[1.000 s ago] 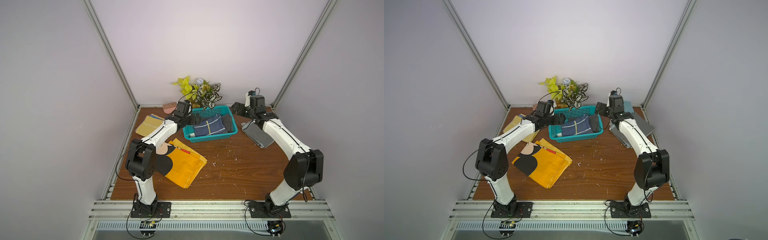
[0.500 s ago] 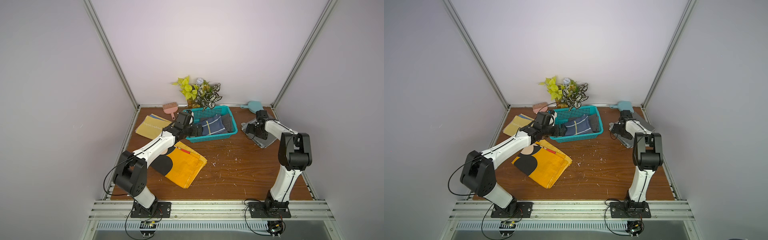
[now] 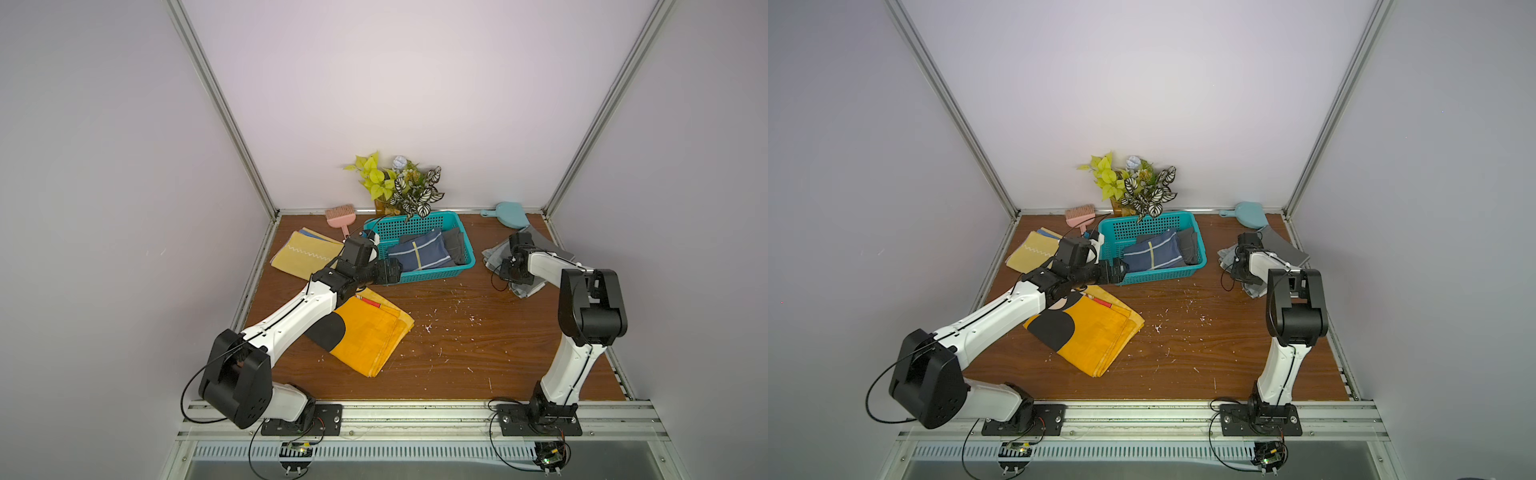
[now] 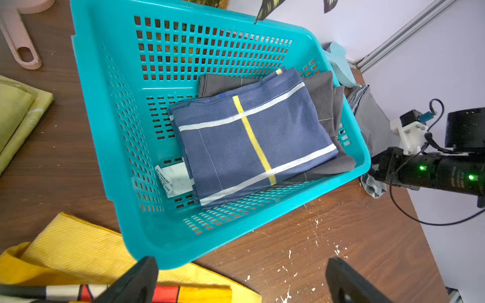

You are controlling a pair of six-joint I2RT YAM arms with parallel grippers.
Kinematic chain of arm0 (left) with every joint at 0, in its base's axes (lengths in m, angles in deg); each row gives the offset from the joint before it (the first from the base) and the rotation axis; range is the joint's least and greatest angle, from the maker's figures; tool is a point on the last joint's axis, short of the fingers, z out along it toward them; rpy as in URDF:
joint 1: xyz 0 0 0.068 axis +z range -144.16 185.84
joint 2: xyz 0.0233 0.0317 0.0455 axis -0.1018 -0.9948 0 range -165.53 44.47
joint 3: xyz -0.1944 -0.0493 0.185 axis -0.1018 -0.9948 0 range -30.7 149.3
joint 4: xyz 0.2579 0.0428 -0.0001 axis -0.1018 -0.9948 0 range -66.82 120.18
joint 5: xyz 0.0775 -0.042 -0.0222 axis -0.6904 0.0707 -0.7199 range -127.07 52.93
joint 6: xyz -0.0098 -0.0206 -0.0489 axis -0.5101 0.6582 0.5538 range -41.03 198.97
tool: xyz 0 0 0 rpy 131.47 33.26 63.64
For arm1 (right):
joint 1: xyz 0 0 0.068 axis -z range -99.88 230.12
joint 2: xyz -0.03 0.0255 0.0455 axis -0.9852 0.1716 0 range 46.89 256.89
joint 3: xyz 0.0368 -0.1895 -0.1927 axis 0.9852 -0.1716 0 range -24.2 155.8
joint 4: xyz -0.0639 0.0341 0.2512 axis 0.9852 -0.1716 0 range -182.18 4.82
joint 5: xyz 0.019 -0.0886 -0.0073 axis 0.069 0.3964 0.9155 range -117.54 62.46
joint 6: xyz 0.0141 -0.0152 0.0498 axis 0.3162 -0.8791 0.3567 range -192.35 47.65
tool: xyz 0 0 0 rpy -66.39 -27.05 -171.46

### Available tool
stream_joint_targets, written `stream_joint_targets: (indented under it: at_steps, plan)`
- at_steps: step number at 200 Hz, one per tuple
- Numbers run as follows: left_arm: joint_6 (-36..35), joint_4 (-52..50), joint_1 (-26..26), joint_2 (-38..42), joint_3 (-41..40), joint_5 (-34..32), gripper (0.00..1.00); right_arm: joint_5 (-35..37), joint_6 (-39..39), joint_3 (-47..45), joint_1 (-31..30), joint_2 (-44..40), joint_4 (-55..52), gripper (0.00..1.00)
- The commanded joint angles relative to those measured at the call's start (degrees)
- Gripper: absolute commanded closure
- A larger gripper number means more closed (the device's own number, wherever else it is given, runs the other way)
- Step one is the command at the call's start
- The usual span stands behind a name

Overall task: Put the folded pillowcase in the basket
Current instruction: Move to the center of the board.

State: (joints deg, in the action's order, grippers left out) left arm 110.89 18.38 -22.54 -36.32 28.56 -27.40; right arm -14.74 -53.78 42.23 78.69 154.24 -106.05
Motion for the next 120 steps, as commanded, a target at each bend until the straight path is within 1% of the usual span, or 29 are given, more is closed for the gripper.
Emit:
stream_joint_targets:
  at_steps: [1, 10, 25, 39, 52, 86, 101, 120]
  plan:
    - [0.9, 0.19, -0.27, 1.07, -0.55, -0.44, 0.01, -3.99, 1.23, -8.41, -2.15, -3.04, -6.12, 1.0]
    - [1.06, 0.37, -0.27, 1.29, -0.73, -0.35, 0.01, -5.37, 2.51, -11.46, -3.78, -5.75, -5.59, 1.0]
    - [1.12, 0.52, -0.27, 1.76, -1.2, -0.47, 0.01, -10.18, 5.11, -17.24, -7.71, -10.77, -3.39, 1.0]
    - [1.4, 0.62, -0.32, 2.27, -1.76, -0.64, 0.01, -13.36, 8.9, -22.44, -11.71, -15.56, -1.39, 0.97]
    - [1.86, 1.21, -0.27, 3.08, -2.86, -0.81, 0.01, -14.89, 12.29, -26.35, -15.3, -20.05, -0.91, 0.96]
    - [3.34, 2.71, -0.33, 5.67, -6.08, -0.56, 0.01, -16.66, 20.19, -31.98, -25.08, -33.13, -4.4, 0.95]
    - [3.82, 2.82, -0.49, 6.41, -7.1, -0.38, 0.01, -17.66, 24.06, -33.93, -28.25, -38.33, -5.36, 0.95]
    - [4.31, 3.0, -0.97, 7.04, -8.28, -0.64, 0.01, -19.12, 29.2, -35.8, -33.09, -42.65, -4.34, 0.95]
